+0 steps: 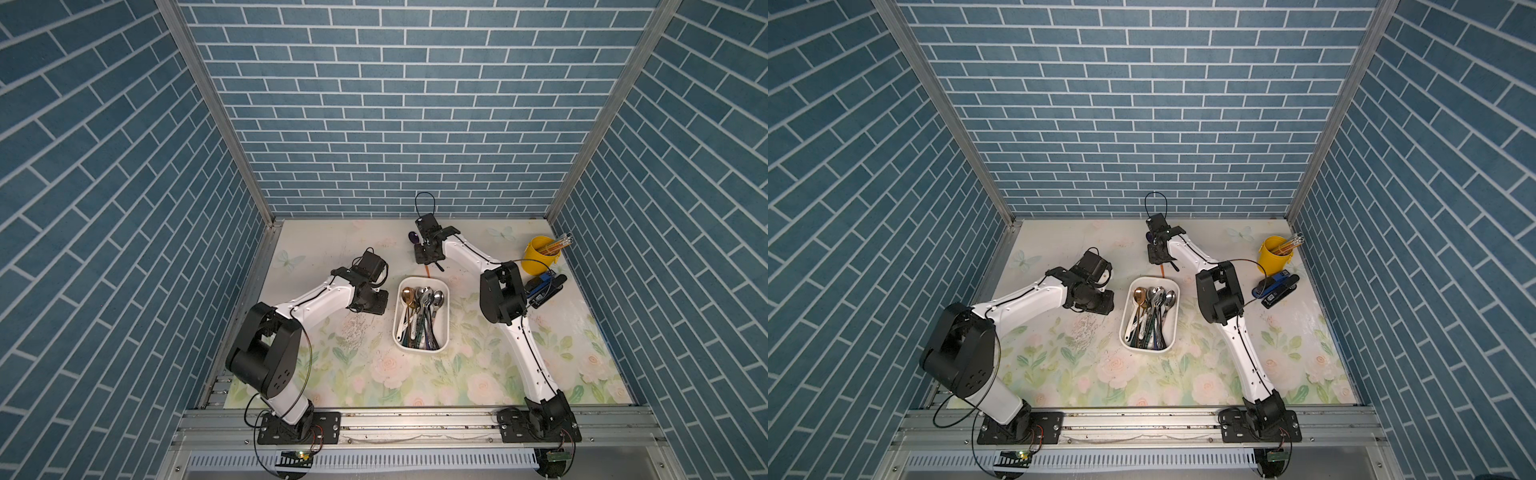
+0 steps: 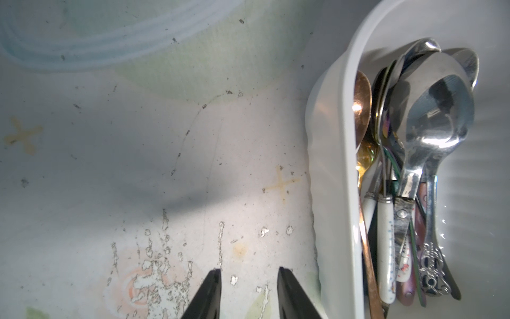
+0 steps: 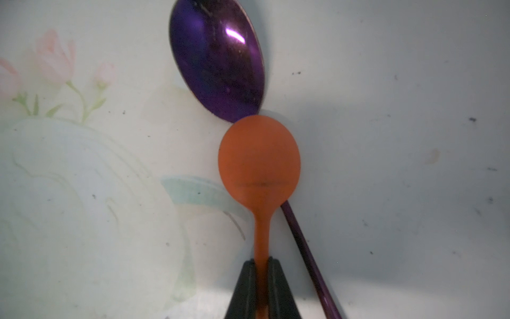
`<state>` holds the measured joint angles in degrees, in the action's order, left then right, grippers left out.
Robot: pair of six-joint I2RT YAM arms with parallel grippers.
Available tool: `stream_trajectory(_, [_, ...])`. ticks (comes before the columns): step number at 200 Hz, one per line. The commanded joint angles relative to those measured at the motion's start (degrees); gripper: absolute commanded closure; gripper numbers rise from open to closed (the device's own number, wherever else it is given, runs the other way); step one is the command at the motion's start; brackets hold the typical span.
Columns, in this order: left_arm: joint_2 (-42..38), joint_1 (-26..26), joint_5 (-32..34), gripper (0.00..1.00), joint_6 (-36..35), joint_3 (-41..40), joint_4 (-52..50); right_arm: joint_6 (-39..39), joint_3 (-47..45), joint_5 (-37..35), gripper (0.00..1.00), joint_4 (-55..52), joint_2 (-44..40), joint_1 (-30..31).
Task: Put the spoon into the storage box
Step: Pick up the spoon from the center of the board.
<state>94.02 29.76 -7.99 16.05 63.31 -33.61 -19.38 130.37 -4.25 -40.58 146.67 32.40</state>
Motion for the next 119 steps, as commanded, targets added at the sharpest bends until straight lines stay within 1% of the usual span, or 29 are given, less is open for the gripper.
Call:
stream_trajectory(1, [-0.14,-0.31,-0.05,0.61,0.46,0.61,-0.43,1.62,1.65,-0.05,0.98,-1.92,-0.11,0.64])
stream_trajectory(55, [-0.64,-0.31,0.34,0.61,1.26,0.50,0.34,2.30,1.43,-1.80,1.00,1.05,-5.84,0.63])
stream_trajectory(119, [-0.77,-0.24,0.19,0.61,1.88,0.11,1.27,2.77,1.82,-2.02,1.00,0.38,-9.49,0.56])
